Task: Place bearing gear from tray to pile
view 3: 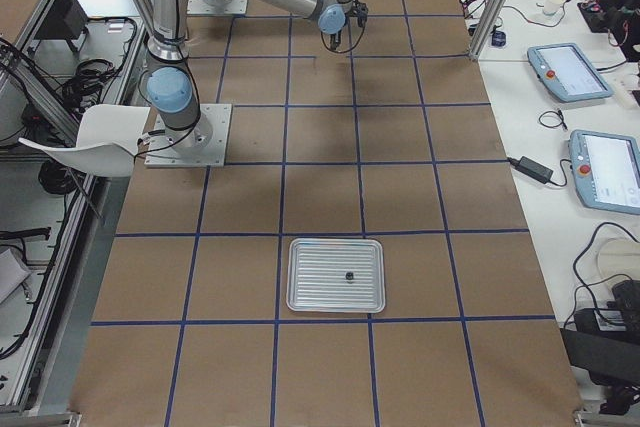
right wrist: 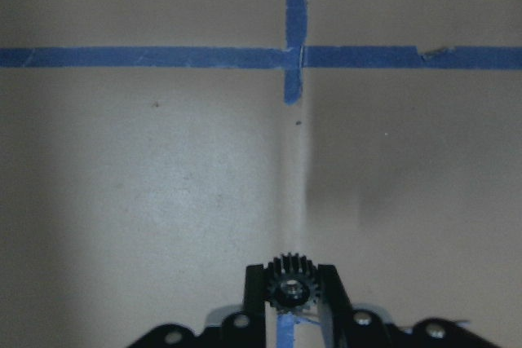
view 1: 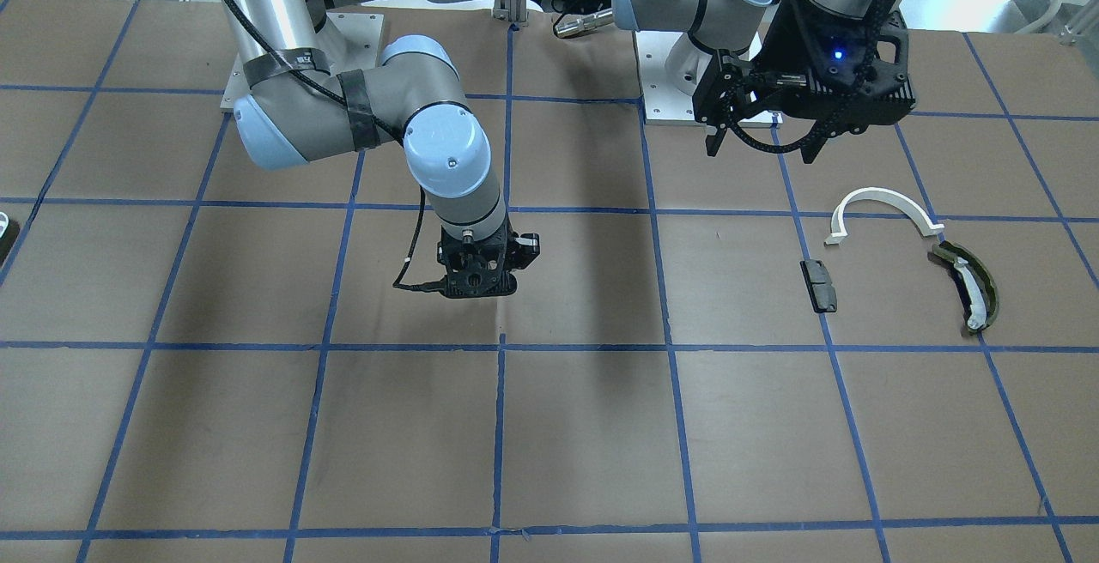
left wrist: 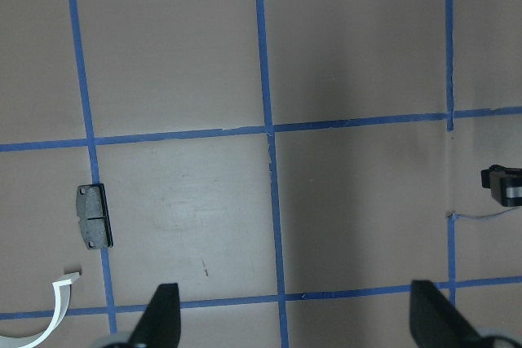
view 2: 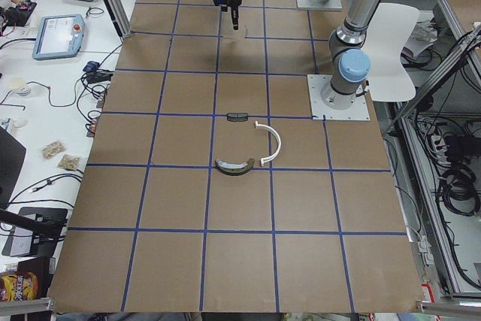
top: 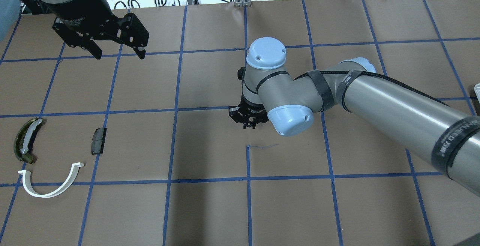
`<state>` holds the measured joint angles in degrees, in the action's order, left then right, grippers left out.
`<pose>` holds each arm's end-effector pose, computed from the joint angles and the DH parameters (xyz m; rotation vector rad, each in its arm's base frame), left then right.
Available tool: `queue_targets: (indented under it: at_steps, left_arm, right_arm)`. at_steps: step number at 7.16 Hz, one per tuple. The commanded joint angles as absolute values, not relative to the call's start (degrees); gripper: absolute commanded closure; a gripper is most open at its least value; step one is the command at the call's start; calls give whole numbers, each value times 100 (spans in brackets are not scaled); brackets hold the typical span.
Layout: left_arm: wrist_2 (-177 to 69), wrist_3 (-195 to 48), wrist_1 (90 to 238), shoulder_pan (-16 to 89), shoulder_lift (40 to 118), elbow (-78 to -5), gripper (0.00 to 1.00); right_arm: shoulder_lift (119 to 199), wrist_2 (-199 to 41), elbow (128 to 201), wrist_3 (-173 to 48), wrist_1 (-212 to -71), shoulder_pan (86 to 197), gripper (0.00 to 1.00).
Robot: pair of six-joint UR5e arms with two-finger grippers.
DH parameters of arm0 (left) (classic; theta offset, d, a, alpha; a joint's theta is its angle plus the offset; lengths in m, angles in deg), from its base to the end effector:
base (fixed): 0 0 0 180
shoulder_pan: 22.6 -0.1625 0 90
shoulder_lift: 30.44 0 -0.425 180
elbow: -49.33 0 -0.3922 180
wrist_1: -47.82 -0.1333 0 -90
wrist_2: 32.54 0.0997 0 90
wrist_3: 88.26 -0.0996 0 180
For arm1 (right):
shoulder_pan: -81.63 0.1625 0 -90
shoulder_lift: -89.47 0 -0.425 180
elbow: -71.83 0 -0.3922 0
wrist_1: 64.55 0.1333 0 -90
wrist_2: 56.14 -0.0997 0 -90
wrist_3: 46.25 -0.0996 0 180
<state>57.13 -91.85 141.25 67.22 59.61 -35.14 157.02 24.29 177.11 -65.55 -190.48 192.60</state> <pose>-0.1323 -0.4944 0.5290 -0.0935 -3.1351 0.0564 0.3436 -0.4777 0.2140 -0.0397 2.9925 0.1304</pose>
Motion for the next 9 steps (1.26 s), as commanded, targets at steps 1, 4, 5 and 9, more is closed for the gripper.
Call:
queue_targets:
  at_steps: [1,4,5,9]
  left_arm:
    - [5703,-9186,14125,6722,5948,-3514,0]
    - [5676,-9186,14125,6714,5956,-3470,0]
    - [5685,-9186,14125,6714,5948,-3470,0]
    - [5711,-9186,14143,6731,5957,-3530,0]
  right_arm:
    - [15469,2384,17730,-6585,-19322,19308,100]
    - [15433,2402,17730,-6593,-19602,19308,12]
    - [15468,2454,17669,-6577,-19621,19299,0]
    - [16484,3307,17519,-5485,-18726,17776,0]
